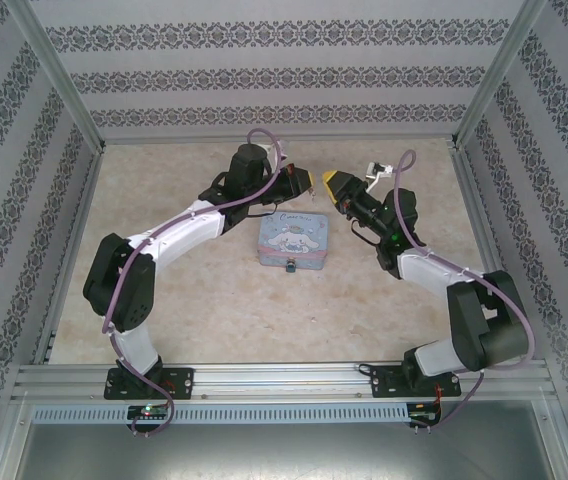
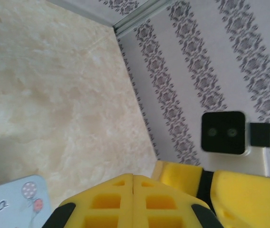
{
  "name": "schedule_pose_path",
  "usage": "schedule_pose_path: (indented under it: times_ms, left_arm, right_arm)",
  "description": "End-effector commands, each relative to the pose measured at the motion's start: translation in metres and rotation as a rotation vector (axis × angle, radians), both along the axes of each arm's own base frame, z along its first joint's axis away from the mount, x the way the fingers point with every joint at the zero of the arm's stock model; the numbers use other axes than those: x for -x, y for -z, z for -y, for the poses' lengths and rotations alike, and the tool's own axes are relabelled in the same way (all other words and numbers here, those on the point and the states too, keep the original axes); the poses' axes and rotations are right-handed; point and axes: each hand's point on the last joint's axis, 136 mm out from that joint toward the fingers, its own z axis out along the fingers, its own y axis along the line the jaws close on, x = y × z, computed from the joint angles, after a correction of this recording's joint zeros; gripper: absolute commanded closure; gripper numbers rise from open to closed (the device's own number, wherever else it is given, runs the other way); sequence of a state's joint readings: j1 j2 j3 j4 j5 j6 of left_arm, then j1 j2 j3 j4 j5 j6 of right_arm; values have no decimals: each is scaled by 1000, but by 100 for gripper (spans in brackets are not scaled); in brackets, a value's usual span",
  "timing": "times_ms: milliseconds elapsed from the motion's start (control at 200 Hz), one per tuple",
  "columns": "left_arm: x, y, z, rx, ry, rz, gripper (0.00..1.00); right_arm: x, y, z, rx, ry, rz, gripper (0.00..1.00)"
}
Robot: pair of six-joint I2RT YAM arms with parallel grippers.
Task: Unlock the padlock with the key
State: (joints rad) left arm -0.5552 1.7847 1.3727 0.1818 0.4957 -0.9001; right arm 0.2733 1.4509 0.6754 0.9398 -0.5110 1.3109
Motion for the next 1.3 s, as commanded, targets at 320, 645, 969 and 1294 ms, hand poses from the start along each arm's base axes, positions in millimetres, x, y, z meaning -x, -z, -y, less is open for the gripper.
schedule_pose_path:
  times_ms: [320,645,969,1294]
  left_arm:
    - [-6,-32,0,197,-77,-4,100]
    - [-8,-36,0,194,-84,7,100]
    - [-10,-38,0,196,-89,11,100]
    - [-12,-38,-2,191,-98,12,100]
  right_arm:
    - [-4,-15,-9,-140,-12,84,64]
    - [-1,-10,-24,-158,-53,75,63]
    - [3,1,-27,-153,-61,50,64]
    - [10,3,-26,-164,-64,55,65]
